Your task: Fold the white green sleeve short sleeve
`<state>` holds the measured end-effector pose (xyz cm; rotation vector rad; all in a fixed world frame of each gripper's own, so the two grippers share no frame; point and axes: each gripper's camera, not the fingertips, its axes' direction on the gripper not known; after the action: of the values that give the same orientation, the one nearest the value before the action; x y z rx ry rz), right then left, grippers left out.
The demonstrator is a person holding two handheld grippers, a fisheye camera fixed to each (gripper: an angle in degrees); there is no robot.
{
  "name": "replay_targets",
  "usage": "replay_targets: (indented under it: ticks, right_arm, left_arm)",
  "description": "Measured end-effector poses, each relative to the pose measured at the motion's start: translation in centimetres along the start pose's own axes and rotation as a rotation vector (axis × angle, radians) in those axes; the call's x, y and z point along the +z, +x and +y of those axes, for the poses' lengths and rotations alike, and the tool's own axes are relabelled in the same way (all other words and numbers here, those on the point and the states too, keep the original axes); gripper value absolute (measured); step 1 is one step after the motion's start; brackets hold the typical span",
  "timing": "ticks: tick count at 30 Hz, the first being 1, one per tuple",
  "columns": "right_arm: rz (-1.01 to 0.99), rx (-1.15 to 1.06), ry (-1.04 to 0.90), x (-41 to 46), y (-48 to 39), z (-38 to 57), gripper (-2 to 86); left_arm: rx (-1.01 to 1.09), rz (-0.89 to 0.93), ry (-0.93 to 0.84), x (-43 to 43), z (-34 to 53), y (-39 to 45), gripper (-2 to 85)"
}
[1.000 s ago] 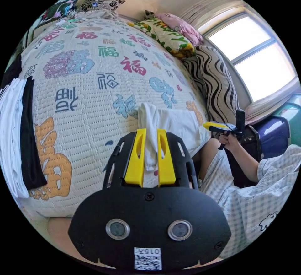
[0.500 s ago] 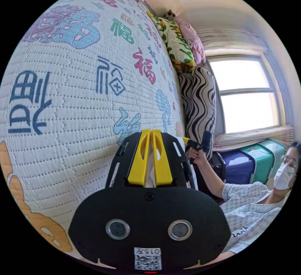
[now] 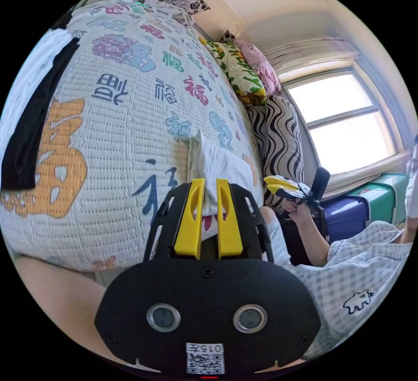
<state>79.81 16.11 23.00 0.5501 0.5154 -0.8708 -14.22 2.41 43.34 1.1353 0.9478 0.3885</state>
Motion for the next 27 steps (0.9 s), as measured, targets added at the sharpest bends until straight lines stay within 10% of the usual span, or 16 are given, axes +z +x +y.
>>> replay_targets:
  ticks: [8,16,27]
  right_arm:
    - [0.340,-0.329,-0.315,11.1,-9.2,-5.5,2.7]
    - [-0.154,0.142,-0.040,4.1,-1.6,-5.8,0.4]
    - [-0.164,0.120,-0.063,5.3,-1.3,-7.6,0.4]
  left_arm:
    - [-0.055,0.056,0.100,0.6,4.7,-0.3,6.1]
    - [0.477,0.068,-0.040,-0.8,1.4,3.7,9.4]
    - [0.734,0.404,-0.231,3.2,-3.2,3.5,10.7]
